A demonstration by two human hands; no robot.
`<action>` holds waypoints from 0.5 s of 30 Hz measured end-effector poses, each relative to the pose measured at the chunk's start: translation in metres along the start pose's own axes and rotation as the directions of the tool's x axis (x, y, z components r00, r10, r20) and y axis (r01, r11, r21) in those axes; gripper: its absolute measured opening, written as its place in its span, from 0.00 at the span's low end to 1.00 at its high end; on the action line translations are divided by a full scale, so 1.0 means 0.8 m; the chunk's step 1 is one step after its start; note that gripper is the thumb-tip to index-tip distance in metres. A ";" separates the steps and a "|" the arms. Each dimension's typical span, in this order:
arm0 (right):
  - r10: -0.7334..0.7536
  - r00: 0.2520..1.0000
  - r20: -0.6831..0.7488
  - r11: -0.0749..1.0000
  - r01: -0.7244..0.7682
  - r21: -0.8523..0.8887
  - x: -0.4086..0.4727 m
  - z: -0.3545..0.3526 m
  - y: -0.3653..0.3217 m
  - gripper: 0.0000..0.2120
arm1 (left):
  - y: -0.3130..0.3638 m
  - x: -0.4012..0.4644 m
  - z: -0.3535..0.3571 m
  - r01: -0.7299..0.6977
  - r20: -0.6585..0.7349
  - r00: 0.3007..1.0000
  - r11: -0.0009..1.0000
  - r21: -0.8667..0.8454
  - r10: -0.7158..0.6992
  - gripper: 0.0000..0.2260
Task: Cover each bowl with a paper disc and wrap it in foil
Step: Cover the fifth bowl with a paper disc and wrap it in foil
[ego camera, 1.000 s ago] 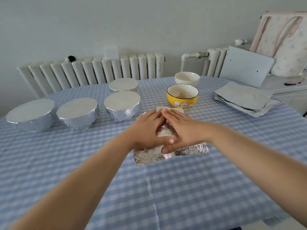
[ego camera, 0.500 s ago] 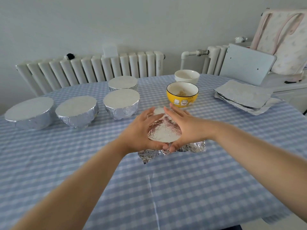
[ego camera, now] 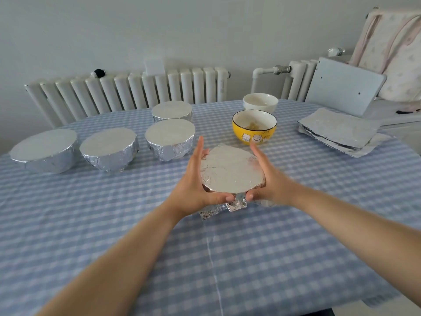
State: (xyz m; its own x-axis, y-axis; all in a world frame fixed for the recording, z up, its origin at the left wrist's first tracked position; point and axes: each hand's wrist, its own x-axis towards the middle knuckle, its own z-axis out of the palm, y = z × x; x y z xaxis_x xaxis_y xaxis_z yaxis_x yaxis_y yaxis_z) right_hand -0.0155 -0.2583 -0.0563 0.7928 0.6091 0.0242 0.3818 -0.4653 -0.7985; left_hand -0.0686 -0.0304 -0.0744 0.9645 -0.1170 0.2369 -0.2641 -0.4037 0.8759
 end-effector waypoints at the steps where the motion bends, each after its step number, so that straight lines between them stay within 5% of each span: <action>1: 0.004 1.000 0.001 0.999 -0.004 0.052 -0.002 0.002 0.002 0.72 | 0.000 -0.001 0.000 0.001 0.000 1.000 1.000 -0.015 -0.001 0.65; 15: 0.013 0.988 -0.153 0.992 0.006 0.128 -0.011 0.032 -0.010 0.73 | -0.025 -0.015 -0.008 0.113 0.149 0.985 0.975 -0.190 -0.085 0.64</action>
State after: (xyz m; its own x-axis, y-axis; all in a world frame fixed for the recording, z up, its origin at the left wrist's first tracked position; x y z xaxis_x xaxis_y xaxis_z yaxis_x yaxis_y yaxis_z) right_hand -0.0377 -0.2438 -0.0657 0.8611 0.4975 0.1051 0.3229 -0.3753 -0.8688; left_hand -0.0746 -0.0153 -0.0920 0.9715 -0.2165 0.0965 -0.1477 -0.2347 0.9608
